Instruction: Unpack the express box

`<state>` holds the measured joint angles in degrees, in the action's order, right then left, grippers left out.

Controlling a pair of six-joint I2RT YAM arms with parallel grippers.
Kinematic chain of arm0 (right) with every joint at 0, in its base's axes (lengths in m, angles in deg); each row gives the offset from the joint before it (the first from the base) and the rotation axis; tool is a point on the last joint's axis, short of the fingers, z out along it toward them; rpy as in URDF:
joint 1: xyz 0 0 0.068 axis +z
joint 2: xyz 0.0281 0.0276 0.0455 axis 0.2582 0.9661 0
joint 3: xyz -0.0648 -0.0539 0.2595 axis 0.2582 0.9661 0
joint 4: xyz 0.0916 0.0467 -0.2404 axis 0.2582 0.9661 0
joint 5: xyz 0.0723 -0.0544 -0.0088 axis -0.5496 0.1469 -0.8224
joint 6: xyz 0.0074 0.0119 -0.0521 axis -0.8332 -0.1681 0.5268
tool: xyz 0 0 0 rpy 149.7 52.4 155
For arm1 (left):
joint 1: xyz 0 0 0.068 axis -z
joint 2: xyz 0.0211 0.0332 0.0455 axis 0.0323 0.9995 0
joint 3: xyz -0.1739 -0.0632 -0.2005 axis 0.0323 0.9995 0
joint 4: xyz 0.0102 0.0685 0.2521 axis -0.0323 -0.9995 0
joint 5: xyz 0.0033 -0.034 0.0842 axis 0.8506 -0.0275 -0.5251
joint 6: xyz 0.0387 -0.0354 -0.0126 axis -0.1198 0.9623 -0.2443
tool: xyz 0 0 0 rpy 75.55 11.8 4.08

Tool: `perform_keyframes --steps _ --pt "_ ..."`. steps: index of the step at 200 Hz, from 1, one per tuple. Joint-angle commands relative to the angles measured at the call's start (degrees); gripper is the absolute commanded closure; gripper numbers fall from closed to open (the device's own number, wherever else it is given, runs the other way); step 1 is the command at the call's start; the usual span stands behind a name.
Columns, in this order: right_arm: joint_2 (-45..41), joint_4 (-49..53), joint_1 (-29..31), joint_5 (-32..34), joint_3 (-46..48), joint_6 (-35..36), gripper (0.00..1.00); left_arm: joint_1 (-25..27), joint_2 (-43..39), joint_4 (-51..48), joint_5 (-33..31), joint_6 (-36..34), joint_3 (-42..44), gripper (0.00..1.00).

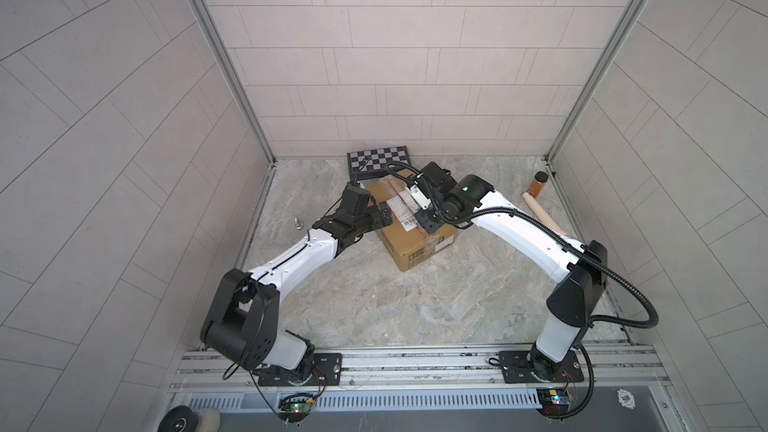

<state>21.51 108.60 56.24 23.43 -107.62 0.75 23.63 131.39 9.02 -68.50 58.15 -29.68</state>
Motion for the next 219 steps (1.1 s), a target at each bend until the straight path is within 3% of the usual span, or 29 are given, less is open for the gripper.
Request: perform_keyframes --steps 1,49,81,191,219 --pt "-0.3 -0.9 0.9 -8.6 0.9 1.0 1.00 0.3 -0.8 -0.9 -0.7 -0.4 -0.2 0.00" --pt "-2.1 -0.3 0.8 -10.8 1.0 3.4 1.00 1.7 7.4 -10.1 -7.3 1.8 -4.4 0.01" --pt "-4.2 1.6 0.9 -7.2 1.1 4.6 1.00 2.0 10.2 -12.9 -10.3 2.9 -3.8 0.01" --pt "-7.8 6.0 3.5 4.8 4.8 5.7 1.00 2.0 10.9 -10.9 -10.8 4.6 -0.5 0.01" --pt "-6.6 3.9 4.0 4.4 5.0 5.0 1.00 2.0 11.0 -10.3 -10.5 4.7 0.0 0.02"
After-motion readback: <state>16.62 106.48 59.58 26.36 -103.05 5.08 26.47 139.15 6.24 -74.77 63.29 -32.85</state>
